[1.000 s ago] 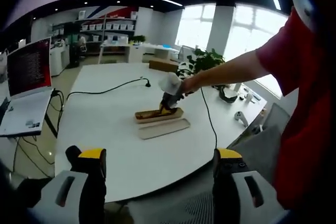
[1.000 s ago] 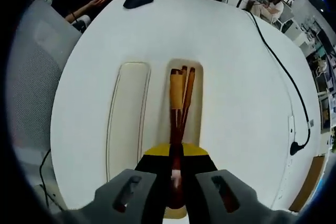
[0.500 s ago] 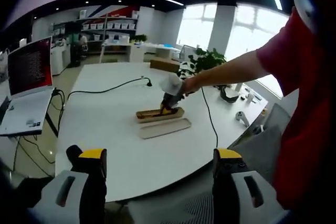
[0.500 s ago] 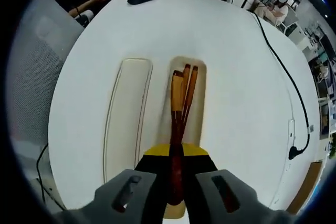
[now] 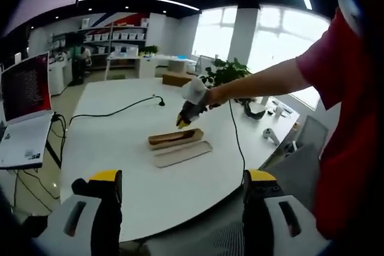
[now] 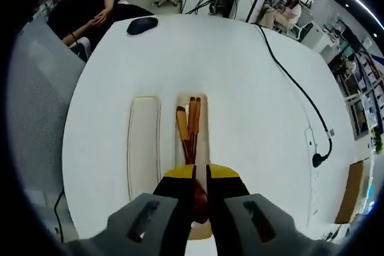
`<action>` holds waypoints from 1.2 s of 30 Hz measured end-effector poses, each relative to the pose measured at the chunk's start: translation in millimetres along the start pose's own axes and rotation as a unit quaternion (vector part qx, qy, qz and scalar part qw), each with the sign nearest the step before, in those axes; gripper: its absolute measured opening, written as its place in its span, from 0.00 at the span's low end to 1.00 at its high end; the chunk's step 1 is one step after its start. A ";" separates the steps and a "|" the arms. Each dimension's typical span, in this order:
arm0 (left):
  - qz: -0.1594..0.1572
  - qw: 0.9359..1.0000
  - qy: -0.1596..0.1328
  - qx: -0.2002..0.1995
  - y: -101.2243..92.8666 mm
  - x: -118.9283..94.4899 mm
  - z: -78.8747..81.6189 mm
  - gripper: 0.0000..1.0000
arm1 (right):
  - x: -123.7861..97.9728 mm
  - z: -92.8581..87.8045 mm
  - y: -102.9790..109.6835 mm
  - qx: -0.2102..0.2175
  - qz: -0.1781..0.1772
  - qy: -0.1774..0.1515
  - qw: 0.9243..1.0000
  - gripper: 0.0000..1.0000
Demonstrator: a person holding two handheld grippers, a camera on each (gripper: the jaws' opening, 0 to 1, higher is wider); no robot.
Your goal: Arrange the utensils inside the cutlery case until each visible utensil rests in its matching compartment.
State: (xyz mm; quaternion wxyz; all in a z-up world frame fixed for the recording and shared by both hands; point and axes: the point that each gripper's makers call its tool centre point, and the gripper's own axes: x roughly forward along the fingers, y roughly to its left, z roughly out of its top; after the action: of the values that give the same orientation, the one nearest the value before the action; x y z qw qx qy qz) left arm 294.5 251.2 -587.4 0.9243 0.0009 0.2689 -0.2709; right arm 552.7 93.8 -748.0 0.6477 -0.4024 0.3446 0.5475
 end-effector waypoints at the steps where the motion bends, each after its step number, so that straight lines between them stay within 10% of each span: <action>1: -0.002 1.000 -0.003 0.004 0.3 0.1 0.9 0.85 | -4.7 0.3 1.9 0.004 -0.005 -0.002 1.000 0.06; 31: -0.063 0.994 -0.008 0.086 2.6 31.0 15.3 0.77 | -133.0 -20.6 45.2 0.106 -0.130 -0.050 0.985 0.32; 34: -0.060 0.987 -0.089 0.123 9.4 41.1 35.2 0.75 | -135.7 -26.1 50.6 0.128 -0.133 -0.057 0.981 0.34; 36: -0.082 0.990 -0.074 0.090 12.0 48.6 28.9 0.77 | -136.0 -29.4 54.5 0.148 -0.137 -0.065 0.977 0.36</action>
State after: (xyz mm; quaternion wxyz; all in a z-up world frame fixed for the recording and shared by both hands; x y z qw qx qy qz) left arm 349.3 232.9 -588.6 0.9124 0.0417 0.1731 -0.3685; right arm 476.6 12.8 -648.1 0.7898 -0.3087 0.3211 0.4216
